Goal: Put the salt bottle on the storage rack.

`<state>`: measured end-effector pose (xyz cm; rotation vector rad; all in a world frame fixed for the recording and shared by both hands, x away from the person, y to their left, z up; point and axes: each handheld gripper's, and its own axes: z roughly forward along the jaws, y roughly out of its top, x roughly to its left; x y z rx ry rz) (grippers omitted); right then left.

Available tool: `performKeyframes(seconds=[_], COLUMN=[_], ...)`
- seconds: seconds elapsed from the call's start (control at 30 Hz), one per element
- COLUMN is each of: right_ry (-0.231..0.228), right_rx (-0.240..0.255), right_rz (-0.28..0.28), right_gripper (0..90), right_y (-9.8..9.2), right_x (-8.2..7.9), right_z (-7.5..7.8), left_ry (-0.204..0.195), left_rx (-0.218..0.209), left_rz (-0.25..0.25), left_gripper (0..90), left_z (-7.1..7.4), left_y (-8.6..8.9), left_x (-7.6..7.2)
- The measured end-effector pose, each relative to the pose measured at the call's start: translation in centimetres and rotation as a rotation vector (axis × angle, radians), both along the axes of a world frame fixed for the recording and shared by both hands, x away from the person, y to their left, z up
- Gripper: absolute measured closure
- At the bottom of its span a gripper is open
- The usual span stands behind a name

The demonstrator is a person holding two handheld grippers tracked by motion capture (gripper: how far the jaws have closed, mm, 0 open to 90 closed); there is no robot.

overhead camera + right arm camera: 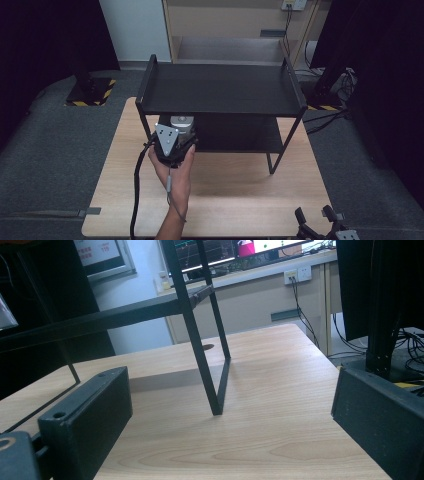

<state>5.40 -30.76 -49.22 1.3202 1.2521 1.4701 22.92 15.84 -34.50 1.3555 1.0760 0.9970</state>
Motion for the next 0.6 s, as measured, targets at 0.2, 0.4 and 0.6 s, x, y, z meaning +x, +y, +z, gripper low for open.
performKeyframes(seconds=[0.2, 0.4, 0.6], right_ry=[0.001, 0.006, 0.008], right_rx=[-0.001, -0.003, -0.004], right_rz=[-0.003, -0.004, -0.008], right_gripper=[2.9, 2.9, 2.9], right_y=[-0.1, -0.1, -0.2], right_x=[0.1, 0.2, 0.3], right_z=[0.0, 0.1, 0.1], left_ry=[-0.008, -0.004, -0.008], left_rx=[0.006, 0.003, -0.001], left_rz=[0.020, 0.024, 0.024], left_gripper=[30.2, 30.2, 30.2], left_z=[-0.3, -0.5, -0.8], left_y=[-0.3, -0.5, -0.8], left_x=[0.5, 1.1, 1.7])
